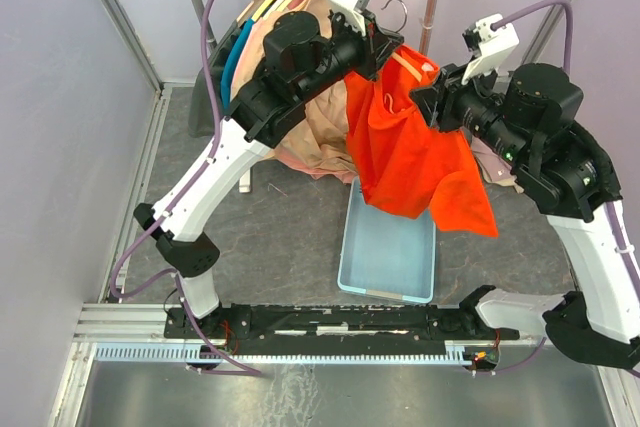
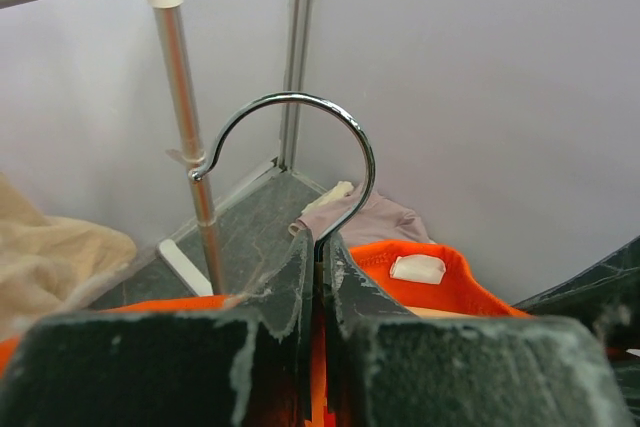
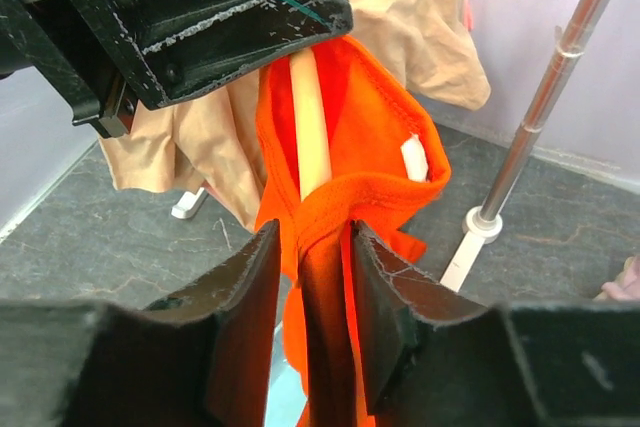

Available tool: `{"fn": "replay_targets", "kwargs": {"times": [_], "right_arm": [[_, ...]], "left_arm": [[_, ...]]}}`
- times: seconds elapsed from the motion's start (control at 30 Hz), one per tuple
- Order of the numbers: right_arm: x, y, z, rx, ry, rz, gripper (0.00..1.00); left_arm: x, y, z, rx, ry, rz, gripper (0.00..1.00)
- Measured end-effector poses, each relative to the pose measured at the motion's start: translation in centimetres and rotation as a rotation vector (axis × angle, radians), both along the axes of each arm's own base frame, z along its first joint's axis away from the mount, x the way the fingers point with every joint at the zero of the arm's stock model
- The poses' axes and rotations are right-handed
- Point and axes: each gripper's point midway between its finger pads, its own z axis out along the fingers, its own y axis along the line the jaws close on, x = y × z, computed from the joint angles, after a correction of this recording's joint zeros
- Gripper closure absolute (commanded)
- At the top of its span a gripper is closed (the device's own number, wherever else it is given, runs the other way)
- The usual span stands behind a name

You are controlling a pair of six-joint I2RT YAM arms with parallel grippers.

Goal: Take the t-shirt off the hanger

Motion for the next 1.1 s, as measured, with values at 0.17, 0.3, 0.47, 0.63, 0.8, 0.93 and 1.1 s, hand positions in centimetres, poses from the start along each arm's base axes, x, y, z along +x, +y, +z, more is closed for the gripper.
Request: {"fn": "replay_targets", "kwargs": {"times": [0.17,0.3,0.47,0.63,0.8,0.93,1.1], "right_arm": [[-0.4,-0.5,0.4,0.006,0.007,-0.014,0.36],[-1.1,-1.3,0.4,0.01,0.023,-0.034,0.35],[-3.3,-3.2,0.0,0.024,0.042,-0.064,0.35],[-6.1,-5.5,-0.6,0.058,0.053,-0.094,0.35],[-8.2,-7.1,-1.6,0.086,0.081,-0.116,0.35],[-8.6,-7.4,-3.3,0.078,0.131,-0.129,0.35],[-8.7,-7.4,-6.0,0.05,0.2,-0.142,0.34]], "left_arm": [[0.9,0.7,0.0,-0.006,0.007,0.066,0.97],[1.4,1.1,0.0,-0.007,0.01,0.102,0.97],[1.6,1.3,0.0,-0.008,0.011,0.116,0.97],[1.7,1.5,0.0,0.0,0.002,0.126,0.97],[2.1,1.8,0.0,0.01,-0.008,0.146,0.97],[2.4,2.1,0.0,0.009,-0.006,0.167,0.97],[2.2,2.4,0.5,-0.002,-0.013,0.17,0.97]]}}
